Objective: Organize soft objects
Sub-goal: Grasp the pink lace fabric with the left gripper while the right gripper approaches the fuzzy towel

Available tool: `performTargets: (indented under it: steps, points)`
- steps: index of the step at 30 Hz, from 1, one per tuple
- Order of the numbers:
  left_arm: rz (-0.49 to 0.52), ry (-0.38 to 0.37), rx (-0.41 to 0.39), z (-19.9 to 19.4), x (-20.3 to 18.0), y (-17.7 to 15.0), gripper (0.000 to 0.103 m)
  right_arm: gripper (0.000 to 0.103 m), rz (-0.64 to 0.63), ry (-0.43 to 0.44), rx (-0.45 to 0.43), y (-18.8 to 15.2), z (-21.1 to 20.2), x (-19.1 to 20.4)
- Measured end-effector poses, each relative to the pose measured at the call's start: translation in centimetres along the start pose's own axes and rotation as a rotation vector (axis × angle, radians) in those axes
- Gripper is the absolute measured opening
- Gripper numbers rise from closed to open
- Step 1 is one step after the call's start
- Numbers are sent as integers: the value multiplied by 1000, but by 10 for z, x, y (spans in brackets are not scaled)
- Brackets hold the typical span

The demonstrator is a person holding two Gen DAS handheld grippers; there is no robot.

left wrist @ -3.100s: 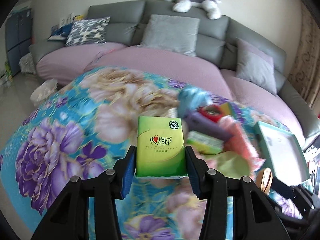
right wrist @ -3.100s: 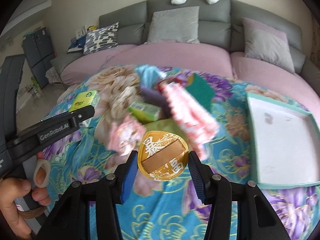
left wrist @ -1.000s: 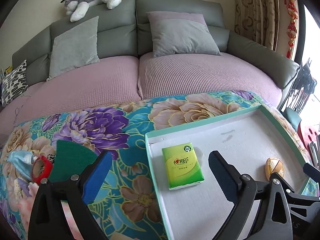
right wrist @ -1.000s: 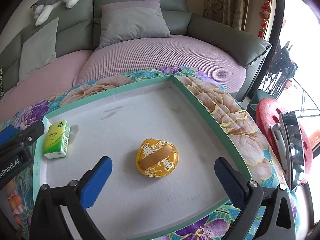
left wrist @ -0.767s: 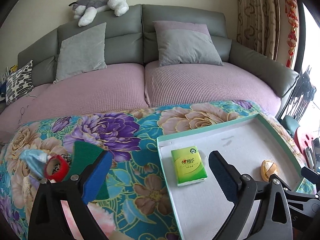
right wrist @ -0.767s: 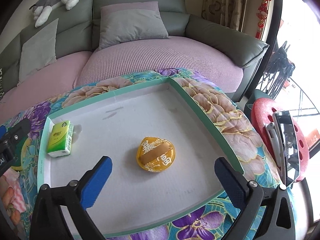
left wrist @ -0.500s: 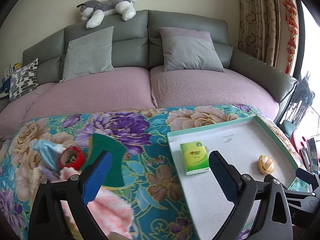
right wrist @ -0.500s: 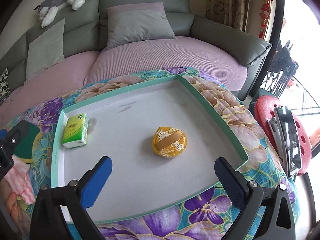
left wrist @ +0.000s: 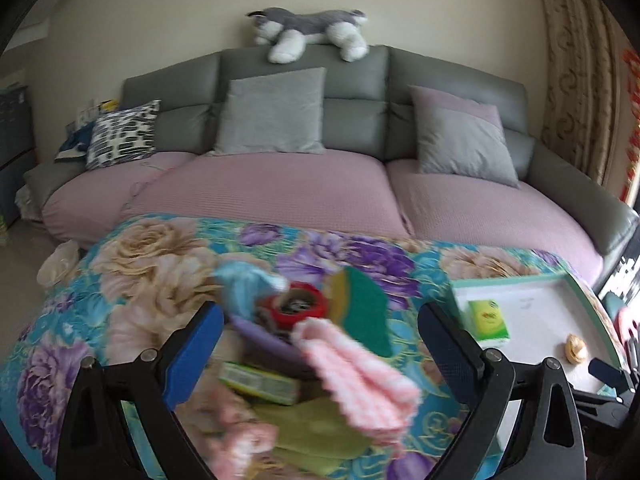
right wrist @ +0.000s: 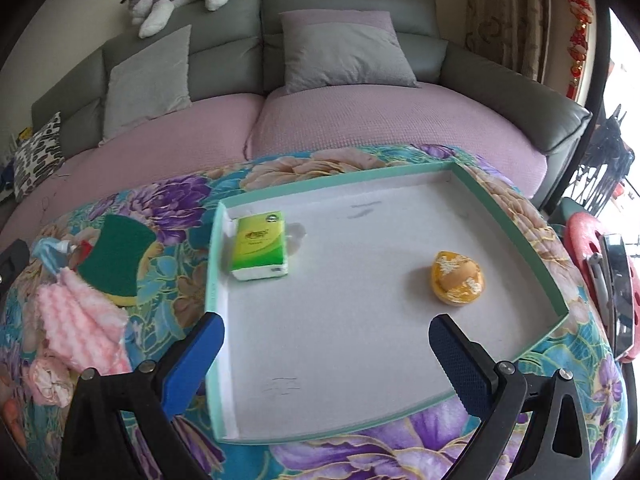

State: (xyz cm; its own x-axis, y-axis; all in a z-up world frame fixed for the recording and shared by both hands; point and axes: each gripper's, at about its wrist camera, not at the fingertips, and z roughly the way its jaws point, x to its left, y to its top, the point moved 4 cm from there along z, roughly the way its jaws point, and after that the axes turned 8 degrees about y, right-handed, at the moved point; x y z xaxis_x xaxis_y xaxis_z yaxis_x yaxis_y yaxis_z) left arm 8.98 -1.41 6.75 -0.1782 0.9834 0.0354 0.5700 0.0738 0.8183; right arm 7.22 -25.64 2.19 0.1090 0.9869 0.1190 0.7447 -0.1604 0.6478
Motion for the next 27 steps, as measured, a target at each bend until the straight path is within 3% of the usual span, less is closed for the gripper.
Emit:
performTargets:
  steps: [7, 13, 19, 27]
  points:
    - [-105, 159, 20, 7, 85, -4, 98, 103, -59, 78, 0, -2, 5, 54]
    - [-193, 218, 63, 19, 135, -15, 98, 103, -107, 140, 21, -8, 12, 96]
    - [-209, 189, 119, 33, 149, -27, 98, 103, -157, 176, 37, -14, 17, 127]
    - [-154, 110, 247, 47, 126, -44, 98, 103, -186, 158, 52, -19, 23, 139]
